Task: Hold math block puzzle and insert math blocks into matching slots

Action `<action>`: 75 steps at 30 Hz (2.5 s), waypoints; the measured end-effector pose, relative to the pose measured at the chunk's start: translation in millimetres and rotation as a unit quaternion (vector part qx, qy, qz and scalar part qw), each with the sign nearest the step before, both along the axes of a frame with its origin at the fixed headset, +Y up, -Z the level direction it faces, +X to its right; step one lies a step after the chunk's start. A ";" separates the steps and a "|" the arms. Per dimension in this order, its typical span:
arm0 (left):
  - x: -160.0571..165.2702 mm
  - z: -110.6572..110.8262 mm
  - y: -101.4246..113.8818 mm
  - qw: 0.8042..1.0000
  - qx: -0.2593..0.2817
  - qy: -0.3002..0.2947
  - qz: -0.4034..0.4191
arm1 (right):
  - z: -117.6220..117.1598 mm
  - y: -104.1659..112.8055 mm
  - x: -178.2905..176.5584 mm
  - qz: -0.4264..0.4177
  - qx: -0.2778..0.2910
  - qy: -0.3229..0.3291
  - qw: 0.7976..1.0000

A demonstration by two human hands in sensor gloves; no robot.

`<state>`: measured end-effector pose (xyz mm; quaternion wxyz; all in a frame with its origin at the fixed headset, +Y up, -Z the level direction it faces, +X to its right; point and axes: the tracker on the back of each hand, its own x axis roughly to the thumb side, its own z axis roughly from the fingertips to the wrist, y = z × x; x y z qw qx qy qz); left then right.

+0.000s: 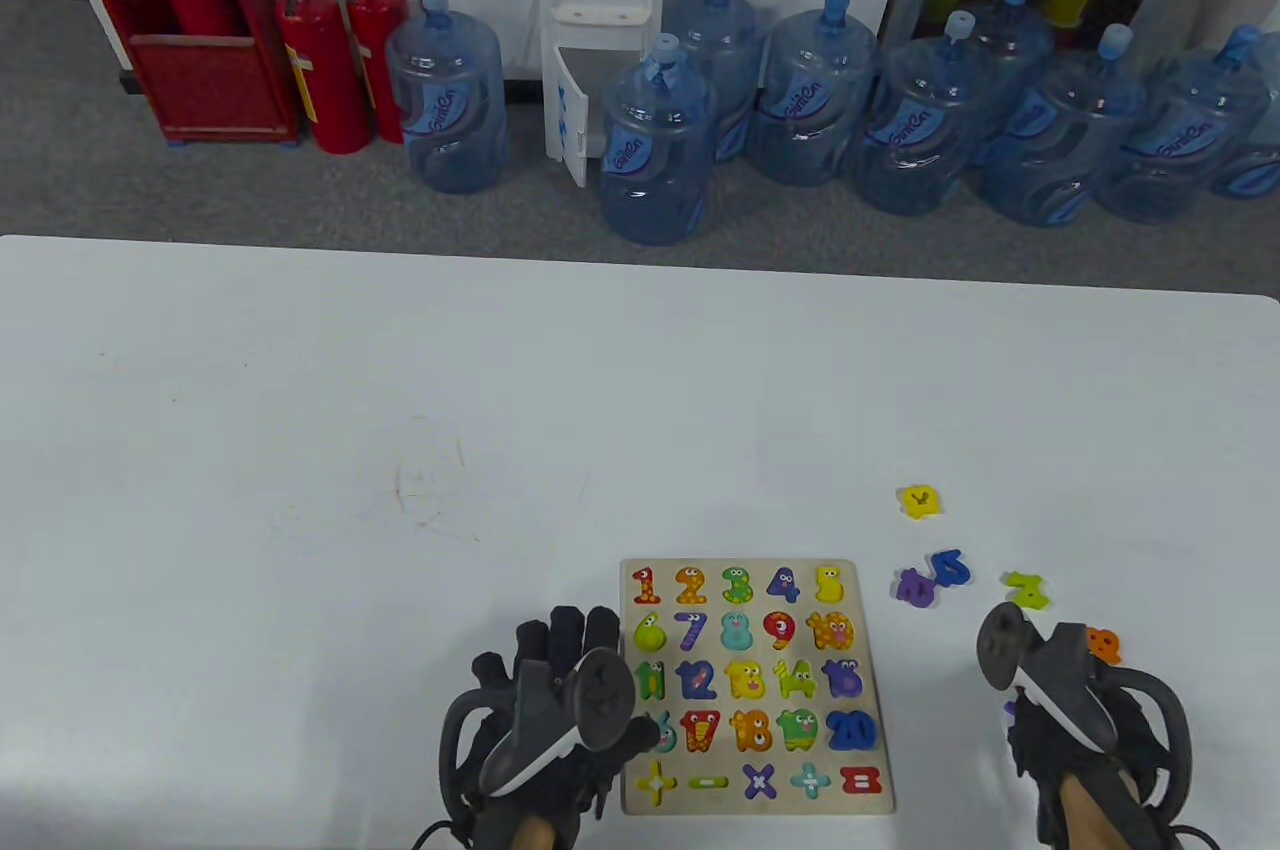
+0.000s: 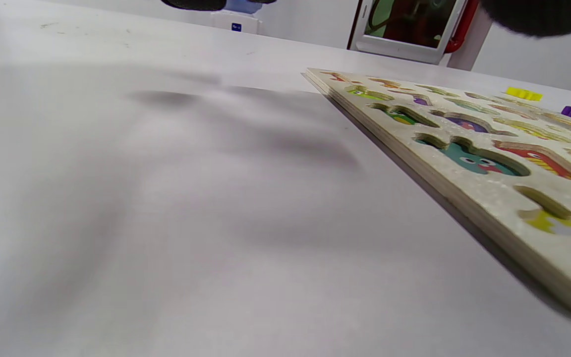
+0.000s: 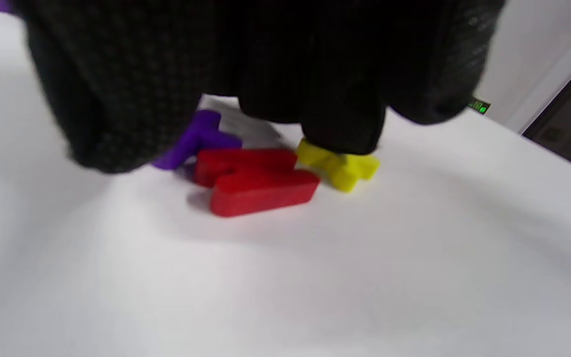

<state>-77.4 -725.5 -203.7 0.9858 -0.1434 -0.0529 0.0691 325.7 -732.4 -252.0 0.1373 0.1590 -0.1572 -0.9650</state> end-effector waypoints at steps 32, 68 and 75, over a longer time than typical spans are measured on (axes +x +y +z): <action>-0.6 -0.4 -1.0 1.000 -0.012 0.000 0.004 | 5.3 4.8 -38.7 -0.062 0.057 0.170 0.982; -1.5 -2.6 -2.2 1.000 -0.027 0.004 0.013 | 62.0 18.9 -172.5 -0.086 0.135 0.433 0.887; -1.5 -3.0 -1.3 1.000 -0.023 0.003 0.017 | 66.7 11.9 -198.9 -0.091 0.121 0.459 0.875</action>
